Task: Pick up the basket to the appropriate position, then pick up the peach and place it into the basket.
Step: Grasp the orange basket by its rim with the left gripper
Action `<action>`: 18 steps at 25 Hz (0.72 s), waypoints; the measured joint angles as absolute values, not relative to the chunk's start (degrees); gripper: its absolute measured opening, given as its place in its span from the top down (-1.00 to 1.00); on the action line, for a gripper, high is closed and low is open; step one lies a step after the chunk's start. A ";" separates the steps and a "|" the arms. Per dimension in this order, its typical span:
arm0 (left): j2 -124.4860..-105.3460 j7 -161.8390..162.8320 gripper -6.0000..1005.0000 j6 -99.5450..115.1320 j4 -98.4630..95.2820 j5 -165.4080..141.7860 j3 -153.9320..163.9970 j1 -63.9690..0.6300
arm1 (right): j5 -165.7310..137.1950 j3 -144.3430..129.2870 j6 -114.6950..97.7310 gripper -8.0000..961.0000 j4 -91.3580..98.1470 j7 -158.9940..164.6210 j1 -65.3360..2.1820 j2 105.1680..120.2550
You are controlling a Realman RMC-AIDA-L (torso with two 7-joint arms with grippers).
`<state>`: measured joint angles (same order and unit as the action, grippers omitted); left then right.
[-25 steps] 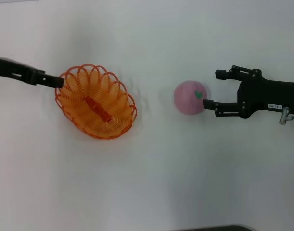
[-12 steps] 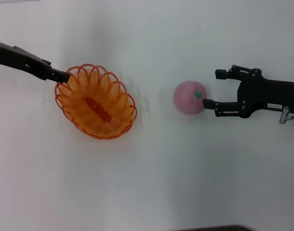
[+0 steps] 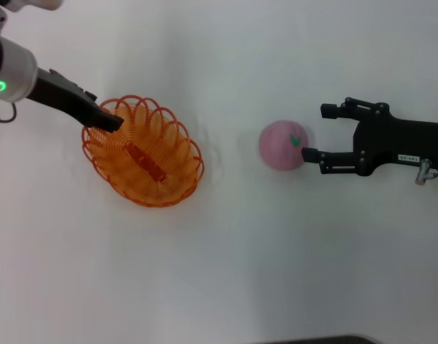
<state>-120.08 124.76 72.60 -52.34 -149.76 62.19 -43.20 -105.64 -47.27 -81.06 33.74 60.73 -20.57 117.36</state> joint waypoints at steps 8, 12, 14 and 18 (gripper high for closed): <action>-122.32 125.01 -0.37 68.95 -49.64 -155.67 62.46 -45.13 | -105.64 -47.29 -80.89 -0.93 33.57 60.73 -20.56 117.36; -122.34 125.04 -0.37 68.42 -49.00 -155.90 62.20 -45.22 | -105.64 -47.29 -80.86 -0.93 33.54 60.73 -20.56 117.34; -122.37 125.05 -0.37 68.41 -49.07 -155.92 62.19 -45.15 | -105.64 -47.29 -80.86 -0.93 33.56 60.73 -20.56 117.34; -122.62 125.17 -0.32 68.43 -49.35 -155.94 62.47 -44.87 | -105.64 -47.28 -80.86 -0.93 33.51 60.73 -20.76 117.33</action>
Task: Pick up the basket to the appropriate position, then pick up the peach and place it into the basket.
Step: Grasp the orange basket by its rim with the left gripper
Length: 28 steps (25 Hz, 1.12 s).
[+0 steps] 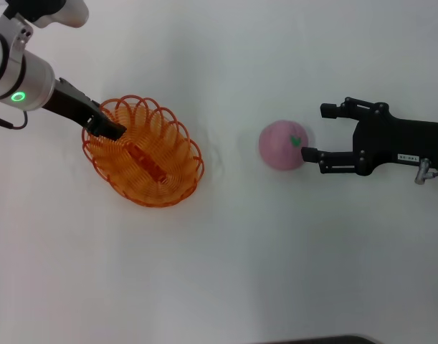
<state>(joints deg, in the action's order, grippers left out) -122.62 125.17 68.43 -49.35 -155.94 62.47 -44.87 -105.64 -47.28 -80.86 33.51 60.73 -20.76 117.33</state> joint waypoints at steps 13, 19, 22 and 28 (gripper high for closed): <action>-122.69 125.84 0.50 69.06 -50.85 -156.09 61.90 -44.48 | -105.64 -46.93 -80.76 -0.93 33.39 60.72 -20.93 117.36; -122.68 127.32 0.73 70.10 -50.86 -156.10 61.90 -44.72 | -105.64 -46.90 -80.76 -0.93 33.39 60.67 -20.92 117.40; -122.46 129.04 0.75 71.71 -50.97 -155.88 61.78 -45.04 | -105.64 -46.91 -80.76 -0.93 33.40 60.62 -20.92 117.44; -122.05 133.20 0.77 75.38 -52.65 -155.59 59.26 -45.18 | -105.64 -46.87 -80.98 -0.93 33.40 60.51 -20.96 117.68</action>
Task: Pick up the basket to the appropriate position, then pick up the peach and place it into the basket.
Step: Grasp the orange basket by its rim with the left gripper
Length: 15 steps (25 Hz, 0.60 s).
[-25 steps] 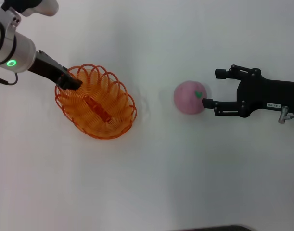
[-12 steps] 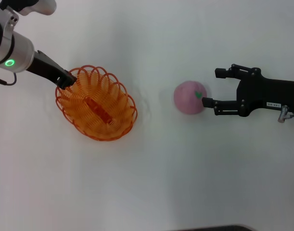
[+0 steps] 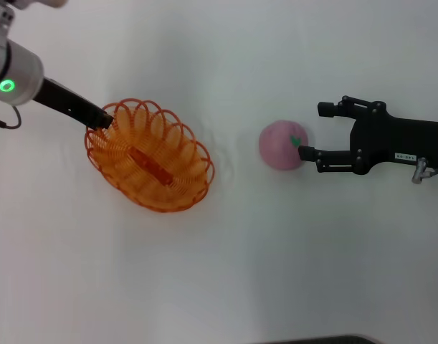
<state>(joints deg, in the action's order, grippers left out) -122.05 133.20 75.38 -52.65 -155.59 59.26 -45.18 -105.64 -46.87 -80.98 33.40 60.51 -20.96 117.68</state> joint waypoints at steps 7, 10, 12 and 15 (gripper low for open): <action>-120.22 136.94 0.80 85.48 -53.91 -155.53 46.78 -46.83 | -105.64 -46.84 -81.15 -0.93 33.44 60.53 -21.01 117.87; -119.16 138.23 0.86 88.84 -52.98 -155.39 42.25 -47.08 | -105.61 -46.84 -81.15 -0.93 33.52 60.53 -21.01 118.00; -118.59 138.53 0.90 90.23 -52.10 -154.81 40.13 -47.10 | -105.58 -46.84 -81.15 -0.93 33.65 60.56 -21.01 118.08; -117.57 138.64 0.90 91.92 -49.63 -152.85 36.52 -46.59 | -105.52 -46.84 -81.16 -0.93 33.74 60.68 -21.00 118.14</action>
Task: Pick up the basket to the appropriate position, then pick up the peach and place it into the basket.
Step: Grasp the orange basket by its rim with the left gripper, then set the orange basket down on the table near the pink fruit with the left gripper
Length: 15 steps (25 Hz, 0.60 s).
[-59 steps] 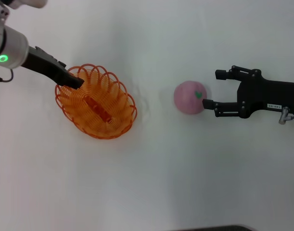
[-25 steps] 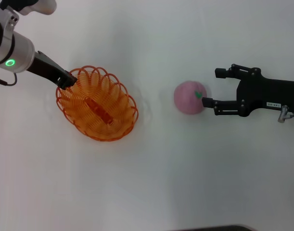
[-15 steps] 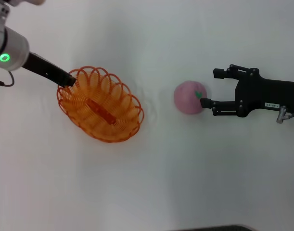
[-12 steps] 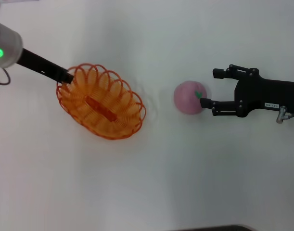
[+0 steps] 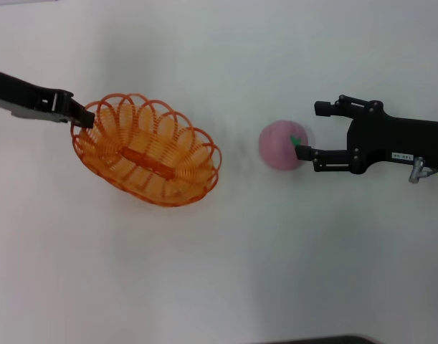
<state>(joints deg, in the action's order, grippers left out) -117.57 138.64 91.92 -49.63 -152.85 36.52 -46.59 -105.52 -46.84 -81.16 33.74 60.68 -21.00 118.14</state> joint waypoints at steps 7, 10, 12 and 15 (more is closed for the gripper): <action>-117.01 139.51 0.90 93.95 -47.90 -148.98 31.95 -43.71 | -105.28 -46.84 -81.21 -0.93 33.59 60.70 -21.00 118.22; -117.64 140.35 0.90 94.23 -48.94 -146.73 31.83 -41.59 | -105.21 -46.82 -81.21 -0.93 33.62 60.69 -21.00 118.36; -118.14 140.80 0.90 94.46 -49.80 -146.00 31.83 -40.33 | -105.20 -46.79 -81.22 -0.93 33.69 60.71 -20.97 118.50; -120.03 141.74 0.90 94.56 -53.17 -145.04 31.79 -37.36 | -105.17 -46.58 -81.22 -0.93 33.73 60.70 -20.91 118.70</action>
